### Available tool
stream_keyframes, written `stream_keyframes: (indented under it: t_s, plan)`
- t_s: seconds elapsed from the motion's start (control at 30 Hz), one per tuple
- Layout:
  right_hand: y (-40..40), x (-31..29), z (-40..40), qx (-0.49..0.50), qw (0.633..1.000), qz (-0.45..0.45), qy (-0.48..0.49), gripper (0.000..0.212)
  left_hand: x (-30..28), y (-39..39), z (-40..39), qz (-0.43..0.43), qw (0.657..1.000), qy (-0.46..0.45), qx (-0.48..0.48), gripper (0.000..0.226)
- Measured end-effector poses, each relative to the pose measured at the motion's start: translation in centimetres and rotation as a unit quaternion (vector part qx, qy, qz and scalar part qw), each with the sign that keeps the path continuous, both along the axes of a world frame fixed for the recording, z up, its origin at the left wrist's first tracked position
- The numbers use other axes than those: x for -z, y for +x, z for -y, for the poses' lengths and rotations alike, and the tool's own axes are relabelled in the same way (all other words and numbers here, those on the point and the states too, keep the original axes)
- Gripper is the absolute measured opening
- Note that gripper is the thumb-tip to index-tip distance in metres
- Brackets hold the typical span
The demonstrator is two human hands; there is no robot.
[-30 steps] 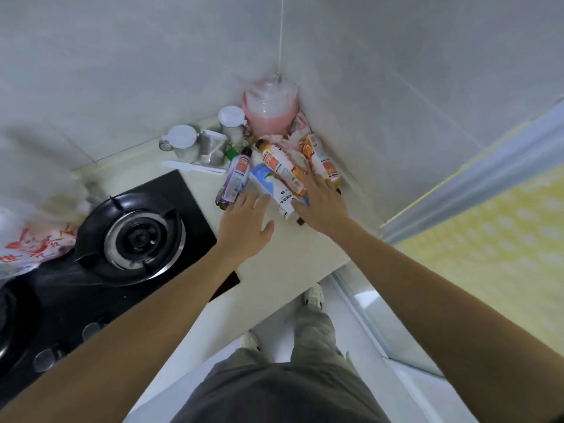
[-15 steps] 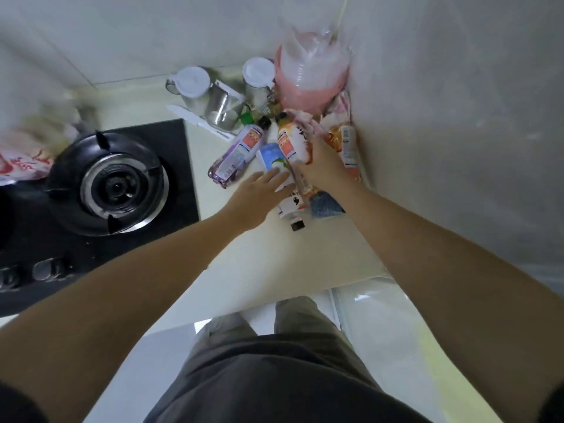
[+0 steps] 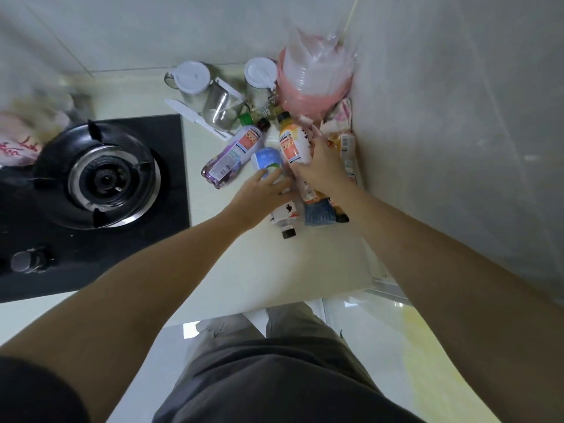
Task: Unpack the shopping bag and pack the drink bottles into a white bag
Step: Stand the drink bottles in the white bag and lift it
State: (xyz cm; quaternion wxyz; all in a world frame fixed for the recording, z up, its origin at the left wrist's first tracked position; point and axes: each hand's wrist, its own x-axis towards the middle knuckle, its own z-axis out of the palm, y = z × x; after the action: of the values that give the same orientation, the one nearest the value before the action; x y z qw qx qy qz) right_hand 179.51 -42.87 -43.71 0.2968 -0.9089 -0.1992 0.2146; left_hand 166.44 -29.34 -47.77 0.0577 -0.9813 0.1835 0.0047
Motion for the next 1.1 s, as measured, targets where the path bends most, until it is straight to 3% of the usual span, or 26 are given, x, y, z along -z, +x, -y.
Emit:
stream_keyframes:
  t_s: [0.27,0.43,0.6,0.7,0.83,0.9,1.1]
  plan:
    - [-2.0,-2.6,2.8,0.070,0.996,-0.021,0.047,0.078,-0.5,-5.1,-1.5,0.007,0.998,-0.039,-0.041,0.058]
    - [-4.9,-4.7,3.0,0.097,0.994,-0.012,0.047,0.068,-2.9,-8.3,-2.2,-0.027,0.972,-0.186,-0.139,0.068]
    - [-8.7,-5.9,2.0,0.139,0.988,-0.004,0.072,0.061,-5.6,-11.2,-4.0,-0.039,0.897,-0.350,-0.266,0.061]
    - [-11.8,-6.9,1.3,0.154,0.986,0.007,0.070,0.070,-7.1,-13.0,-5.3,-0.025,0.854,-0.417,-0.311,0.062]
    - [-15.7,-7.3,0.9,0.160,0.984,0.014,0.083,0.087,-8.6,-15.8,-6.9,-0.044,0.743,-0.551,-0.378,0.054]
    - [-17.6,-7.6,1.0,0.151,0.984,0.014,0.098,0.092,-9.1,-17.3,-7.4,-0.052,0.704,-0.596,-0.384,0.050]
    - [-21.7,-8.0,0.9,0.101,0.990,-0.012,0.102,0.066,-10.9,-22.4,-7.0,-0.022,0.661,-0.633,-0.402,0.052]
